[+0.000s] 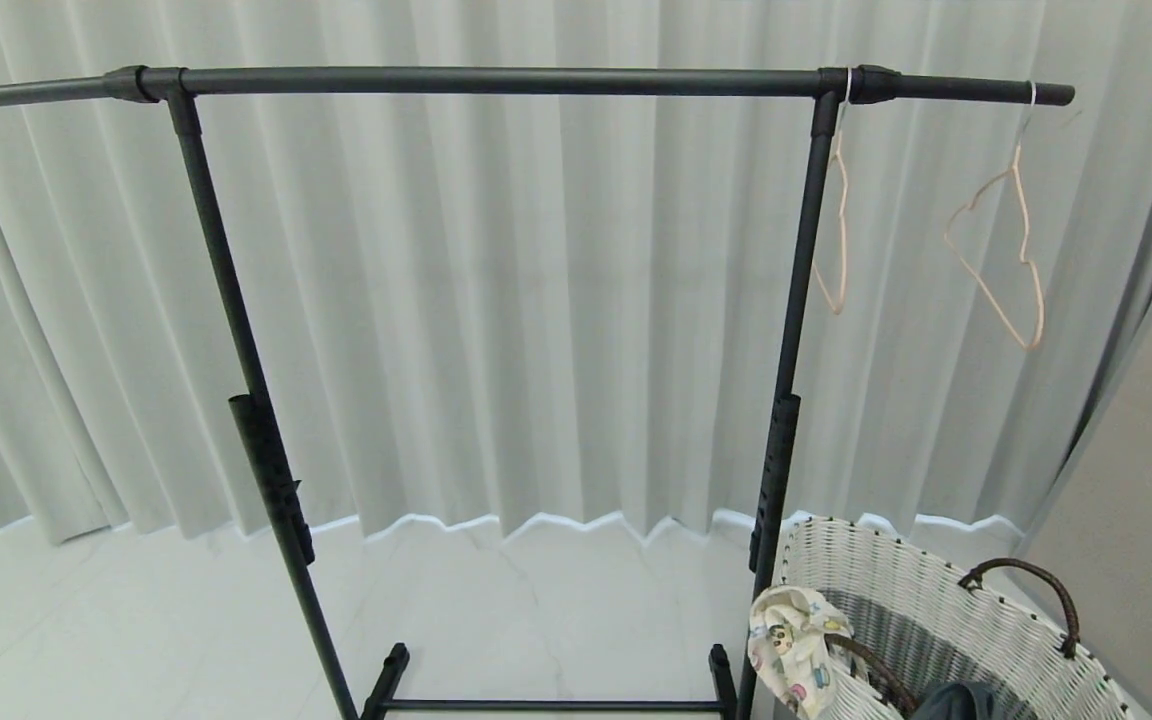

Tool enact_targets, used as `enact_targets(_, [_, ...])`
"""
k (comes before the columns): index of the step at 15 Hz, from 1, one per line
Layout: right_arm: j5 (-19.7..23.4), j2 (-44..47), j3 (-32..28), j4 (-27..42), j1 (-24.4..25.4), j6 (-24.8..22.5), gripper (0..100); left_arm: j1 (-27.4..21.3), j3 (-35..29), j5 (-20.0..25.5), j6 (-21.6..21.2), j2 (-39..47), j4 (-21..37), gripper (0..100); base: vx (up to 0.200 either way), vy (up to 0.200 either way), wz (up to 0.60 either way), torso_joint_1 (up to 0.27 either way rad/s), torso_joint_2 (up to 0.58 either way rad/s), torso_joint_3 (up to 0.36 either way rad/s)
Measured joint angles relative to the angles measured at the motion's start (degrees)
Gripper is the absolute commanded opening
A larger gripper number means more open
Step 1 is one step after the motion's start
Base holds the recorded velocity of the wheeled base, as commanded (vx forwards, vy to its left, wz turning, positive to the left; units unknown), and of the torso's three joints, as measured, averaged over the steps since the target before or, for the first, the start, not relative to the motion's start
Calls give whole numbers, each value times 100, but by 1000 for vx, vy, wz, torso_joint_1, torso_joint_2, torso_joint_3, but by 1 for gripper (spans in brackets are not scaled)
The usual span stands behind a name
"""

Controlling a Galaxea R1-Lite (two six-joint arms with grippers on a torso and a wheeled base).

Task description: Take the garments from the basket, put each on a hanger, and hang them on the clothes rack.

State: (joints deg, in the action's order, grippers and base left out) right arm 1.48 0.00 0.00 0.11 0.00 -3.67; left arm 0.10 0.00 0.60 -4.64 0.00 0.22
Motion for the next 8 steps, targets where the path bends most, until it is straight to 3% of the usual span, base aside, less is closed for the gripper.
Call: enact_targets(8, [18, 51, 0, -11, 22, -67, 100, -2, 0, 2, 49, 0, 2, 100, 0, 0, 0, 0, 0, 0])
